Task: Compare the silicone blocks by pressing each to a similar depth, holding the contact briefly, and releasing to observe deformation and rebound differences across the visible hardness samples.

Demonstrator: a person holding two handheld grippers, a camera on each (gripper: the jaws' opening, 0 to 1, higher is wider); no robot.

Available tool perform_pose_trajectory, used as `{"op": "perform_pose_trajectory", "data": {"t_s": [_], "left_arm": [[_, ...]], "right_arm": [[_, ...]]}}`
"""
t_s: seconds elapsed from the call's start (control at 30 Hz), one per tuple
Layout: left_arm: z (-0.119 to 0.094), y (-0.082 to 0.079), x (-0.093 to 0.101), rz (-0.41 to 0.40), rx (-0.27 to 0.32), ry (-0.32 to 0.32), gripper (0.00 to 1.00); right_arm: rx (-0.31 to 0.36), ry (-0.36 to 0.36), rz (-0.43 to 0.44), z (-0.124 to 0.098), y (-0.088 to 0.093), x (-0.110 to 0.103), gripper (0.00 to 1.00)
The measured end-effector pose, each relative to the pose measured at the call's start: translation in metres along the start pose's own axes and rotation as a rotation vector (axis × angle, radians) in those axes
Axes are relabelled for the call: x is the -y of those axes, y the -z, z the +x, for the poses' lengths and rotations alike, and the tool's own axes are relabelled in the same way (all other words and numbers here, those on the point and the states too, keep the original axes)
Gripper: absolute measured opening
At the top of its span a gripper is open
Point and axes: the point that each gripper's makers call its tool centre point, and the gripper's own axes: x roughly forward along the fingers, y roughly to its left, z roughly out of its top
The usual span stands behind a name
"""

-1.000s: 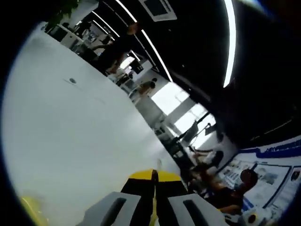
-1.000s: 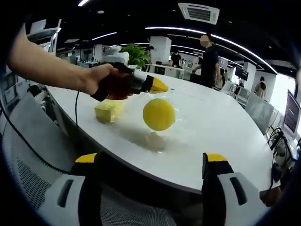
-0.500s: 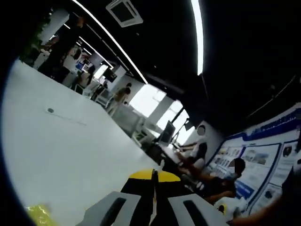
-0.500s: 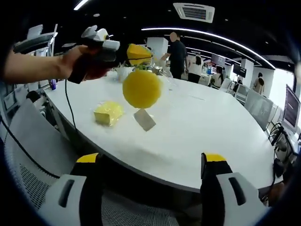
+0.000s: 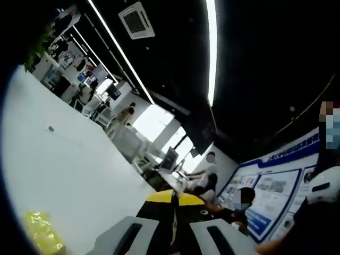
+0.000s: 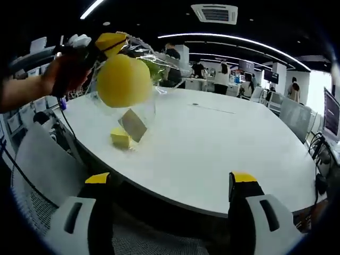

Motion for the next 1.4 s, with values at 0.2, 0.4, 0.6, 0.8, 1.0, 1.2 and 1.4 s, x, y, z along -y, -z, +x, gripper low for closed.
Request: {"op": "perform_pose_trajectory", "data": {"t_s": [0.2,0.4,0.6,0.8,1.0,1.2,1.4], "left_arm": [[-0.015,-0.002,0.027,-0.004,0.014,0.041,0.0],[-0.022,-0.003,0.048,-0.008,0.011,0.104,0.0],[-0.025,-0.009,0.07,-0.028,0.043,0.18,0.0],[-0.022,-0.016,0.094,-0.01,0.054,0.233,0.0],[-0.022,-0.02,0.103,-0.006,0.069,0.258,0.0],[-0.025,-0.024,0.1,-0.019,0.1,0.248,0.0],[-0.03,-0.03,0.1,-0.03,0.132,0.256,0.0]], "right_arm": [[-0.028,-0.12,0.01,-0.004,0.001,-0.021,0.83],[0.078,-0.27,0.039,-0.017,-0.04,-0.047,0.65],[0.29,-0.444,0.099,-0.038,-0.115,-0.08,0.6],[0.309,-0.529,0.067,-0.044,-0.143,-0.096,0.47],[0.344,-0.58,0.045,-0.049,-0.162,-0.11,0.39],[0.33,-0.605,0.037,-0.052,-0.164,-0.117,0.33],[0.31,-0.607,0.015,-0.057,-0.168,-0.122,0.27]]}}
